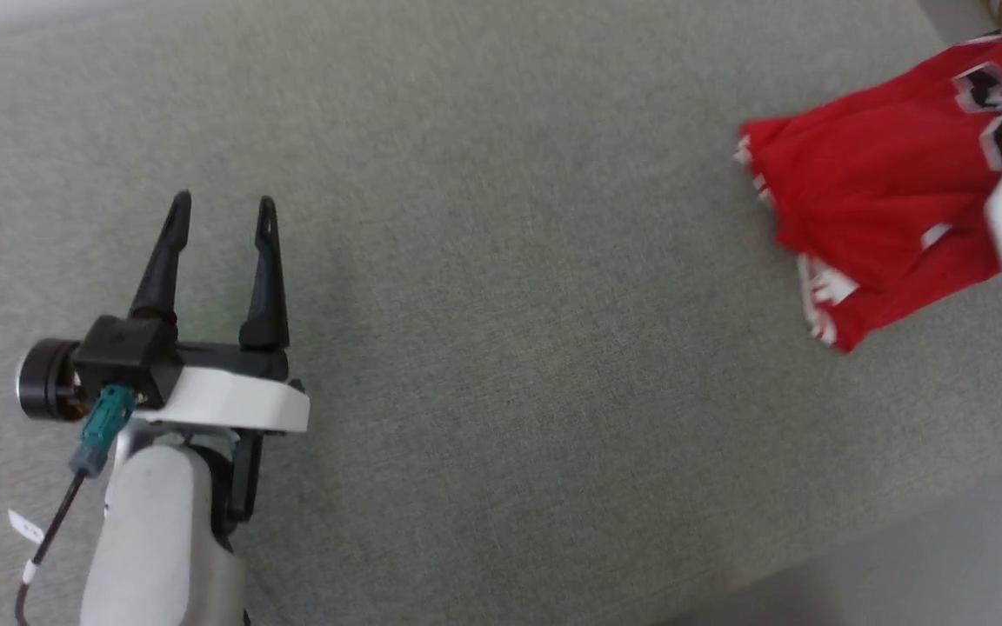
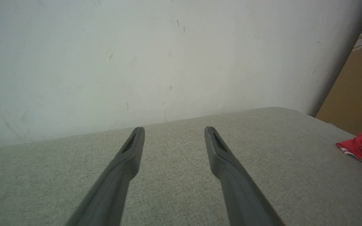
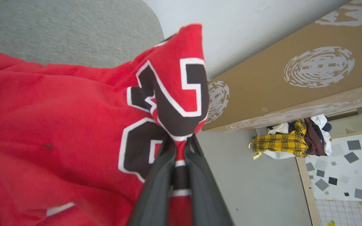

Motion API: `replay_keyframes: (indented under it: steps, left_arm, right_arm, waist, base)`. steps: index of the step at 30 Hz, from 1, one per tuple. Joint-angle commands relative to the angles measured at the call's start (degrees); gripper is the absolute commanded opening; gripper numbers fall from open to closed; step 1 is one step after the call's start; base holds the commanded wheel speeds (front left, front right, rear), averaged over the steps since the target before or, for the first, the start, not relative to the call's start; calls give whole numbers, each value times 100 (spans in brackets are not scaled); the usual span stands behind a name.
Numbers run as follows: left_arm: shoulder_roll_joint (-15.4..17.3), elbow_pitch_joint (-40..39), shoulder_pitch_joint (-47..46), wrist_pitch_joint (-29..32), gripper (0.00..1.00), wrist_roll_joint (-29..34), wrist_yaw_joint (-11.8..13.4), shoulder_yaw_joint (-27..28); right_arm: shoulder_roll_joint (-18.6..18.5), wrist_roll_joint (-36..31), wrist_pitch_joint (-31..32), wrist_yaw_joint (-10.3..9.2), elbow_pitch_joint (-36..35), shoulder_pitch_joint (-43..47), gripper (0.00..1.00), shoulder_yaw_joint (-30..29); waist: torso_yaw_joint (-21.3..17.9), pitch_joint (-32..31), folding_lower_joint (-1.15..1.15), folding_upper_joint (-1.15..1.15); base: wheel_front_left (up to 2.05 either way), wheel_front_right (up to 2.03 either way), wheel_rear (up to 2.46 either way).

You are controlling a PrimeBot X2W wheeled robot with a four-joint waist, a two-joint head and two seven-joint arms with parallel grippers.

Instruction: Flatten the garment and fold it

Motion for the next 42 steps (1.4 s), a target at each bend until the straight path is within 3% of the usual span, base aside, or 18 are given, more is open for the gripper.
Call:
replay_keyframes:
  steps: [1, 9, 14, 15, 16, 17, 27, 32, 38, 42]
  left_arm:
    - [87, -62, -159, 36, 100, 66, -31, -41]
    - [271, -241, -325, 163, 100, 86, -24, -31]
    - [314, -254, -303, 171, 100, 54, -2, -19]
    - [312, -246, -293, 166, 100, 41, 6, -16]
    - [306, -230, -278, 160, 100, 30, 13, -17]
    - [296, -215, -261, 152, 100, 18, 22, -21]
    - [56, 130, -62, 15, 100, -163, 78, -123]
    - [-118, 416, 222, -31, 100, -400, 77, -179]
    - [-216, 617, 385, -40, 100, -575, 42, -272]
    - [-264, 752, 527, -41, 100, -677, 52, -338]
  right_arm:
    - [56, -215, -177, -14, 194, -195, 0, -445]
    - [231, -1037, -626, -14, 638, -478, 0, -2111]
    - [352, -1431, -918, -14, 865, -597, 2, -2624]
    - [382, -1460, -988, -14, 914, -616, 40, -2698]
    - [400, -1515, -1040, -14, 966, -624, 87, -2752]
    - [410, -1565, -1088, -14, 1013, -630, 100, -2808]
    - [450, -1365, -1854, -14, 1314, -514, 100, -2966]
    - [533, -634, -2336, -14, 1225, -93, 100, -2731]
    - [670, 185, -2621, -14, 634, 618, 100, -2356]
    - [829, 834, -2684, -14, -313, 1407, 100, -2045]
  waist:
    - [-140, 555, -1, 0]
    - [137, 879, -1, 0]
    - [257, 857, -1, 0]
    - [273, 832, -1, 0]
    - [290, 792, -1, 0]
    - [308, 752, -1, 0]
    - [637, -27, -1, 0]
    - [1000, -804, -1, 0]
    - [1379, -1338, -1, 0]
    - [1632, -1600, -1, 0]
  base:
    - [0, 0, 0]
    - [0, 0, 0]
    - [0, 0, 0]
    - [0, 0, 0]
    - [0, 0, 0]
    - [0, 0, 0]
    - [0, 0, 0]
    - [0, 0, 0]
    - [0, 0, 0]
    - [0, 0, 0]
